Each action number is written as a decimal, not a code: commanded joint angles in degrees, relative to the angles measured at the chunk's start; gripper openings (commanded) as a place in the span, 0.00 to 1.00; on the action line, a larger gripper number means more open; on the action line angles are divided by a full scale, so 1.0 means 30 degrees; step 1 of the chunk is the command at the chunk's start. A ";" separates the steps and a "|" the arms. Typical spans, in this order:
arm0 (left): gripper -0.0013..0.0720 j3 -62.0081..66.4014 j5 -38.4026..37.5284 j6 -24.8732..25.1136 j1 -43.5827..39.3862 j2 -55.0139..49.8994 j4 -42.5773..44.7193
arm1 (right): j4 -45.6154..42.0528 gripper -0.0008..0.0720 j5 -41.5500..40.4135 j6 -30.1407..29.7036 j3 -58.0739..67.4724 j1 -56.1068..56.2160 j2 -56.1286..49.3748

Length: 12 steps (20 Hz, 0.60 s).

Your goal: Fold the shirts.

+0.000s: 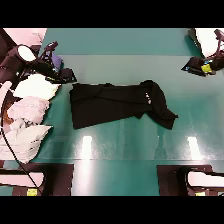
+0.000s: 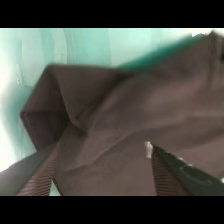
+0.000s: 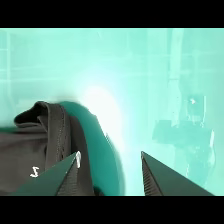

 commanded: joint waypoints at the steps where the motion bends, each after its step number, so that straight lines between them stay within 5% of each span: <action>1: 0.92 0.0321 -0.1035 0.0313 0.0372 0.0007 -0.0036 | -0.0007 0.63 0.1872 0.0022 0.0874 -0.0481 -0.0058; 5: 0.92 -0.0809 -0.3453 0.0306 0.1676 0.1523 0.0561 | -0.0007 0.62 0.4146 -0.0627 0.0852 -0.0481 0.0146; 8: 0.92 -0.6113 -0.2310 0.0321 0.2193 0.5049 0.0634 | 0.0160 0.47 0.5071 -0.1370 0.0852 -0.0481 0.0568; 12: 0.92 -1.3996 -0.0663 0.0831 0.2193 0.9078 -0.1450 | 0.0175 0.46 0.5515 -0.1523 0.0852 -0.0474 0.0889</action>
